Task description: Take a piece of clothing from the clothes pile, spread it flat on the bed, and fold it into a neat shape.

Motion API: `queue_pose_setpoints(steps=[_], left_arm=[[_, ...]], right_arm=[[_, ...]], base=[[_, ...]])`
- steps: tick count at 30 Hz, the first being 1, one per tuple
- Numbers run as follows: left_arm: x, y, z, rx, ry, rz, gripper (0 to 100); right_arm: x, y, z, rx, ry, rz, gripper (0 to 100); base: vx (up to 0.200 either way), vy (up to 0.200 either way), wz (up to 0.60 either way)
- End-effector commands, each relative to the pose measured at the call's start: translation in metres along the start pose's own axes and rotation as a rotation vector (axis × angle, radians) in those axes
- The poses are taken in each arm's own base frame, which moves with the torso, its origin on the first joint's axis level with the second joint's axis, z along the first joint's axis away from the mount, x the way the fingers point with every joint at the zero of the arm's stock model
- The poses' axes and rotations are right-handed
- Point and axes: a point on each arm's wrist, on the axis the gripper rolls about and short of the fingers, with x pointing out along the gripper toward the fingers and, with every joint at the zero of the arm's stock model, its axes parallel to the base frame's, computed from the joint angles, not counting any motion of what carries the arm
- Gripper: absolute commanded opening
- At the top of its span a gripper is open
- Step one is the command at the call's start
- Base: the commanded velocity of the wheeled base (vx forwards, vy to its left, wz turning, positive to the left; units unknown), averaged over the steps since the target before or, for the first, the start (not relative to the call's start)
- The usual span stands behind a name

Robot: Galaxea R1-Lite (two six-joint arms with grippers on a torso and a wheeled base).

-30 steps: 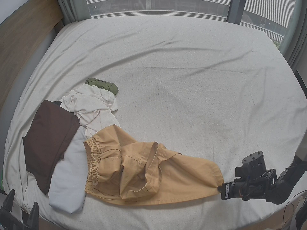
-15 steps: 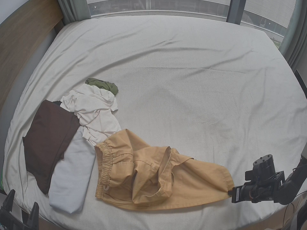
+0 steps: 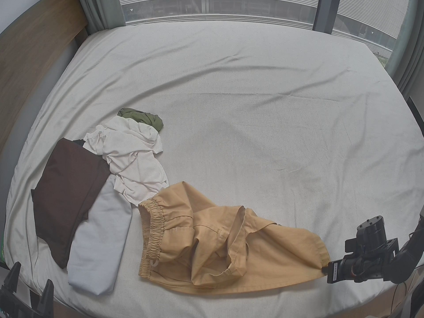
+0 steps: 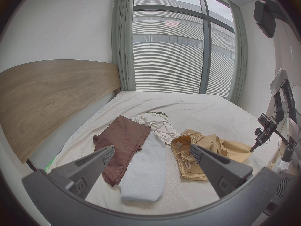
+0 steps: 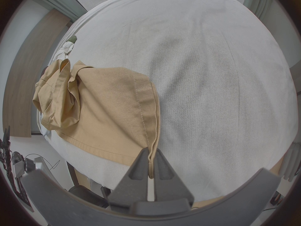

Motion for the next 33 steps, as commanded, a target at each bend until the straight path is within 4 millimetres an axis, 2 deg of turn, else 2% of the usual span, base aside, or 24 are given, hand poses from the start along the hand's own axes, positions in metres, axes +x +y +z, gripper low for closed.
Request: queue_pose_setpoints(steps=[1,18,33], left_arm=[[0.0,0.0,-0.005,0.0,0.001,0.0,100],[0.0,0.0,-0.005,0.0,0.001,0.0,100],[0.0,0.0,-0.005,0.0,0.001,0.0,100]], right_arm=[[-0.001,-0.005,-0.001,0.012,-0.004,-0.005,0],[-0.005,-0.01,-0.012,0.004,0.024,-0.018,0],[-0.005,-0.011,-0.013,0.003,0.026,-0.019,0]], base=[[0.0,0.0,0.0],[0.0,0.0,0.0],[0.0,0.0,0.0]])
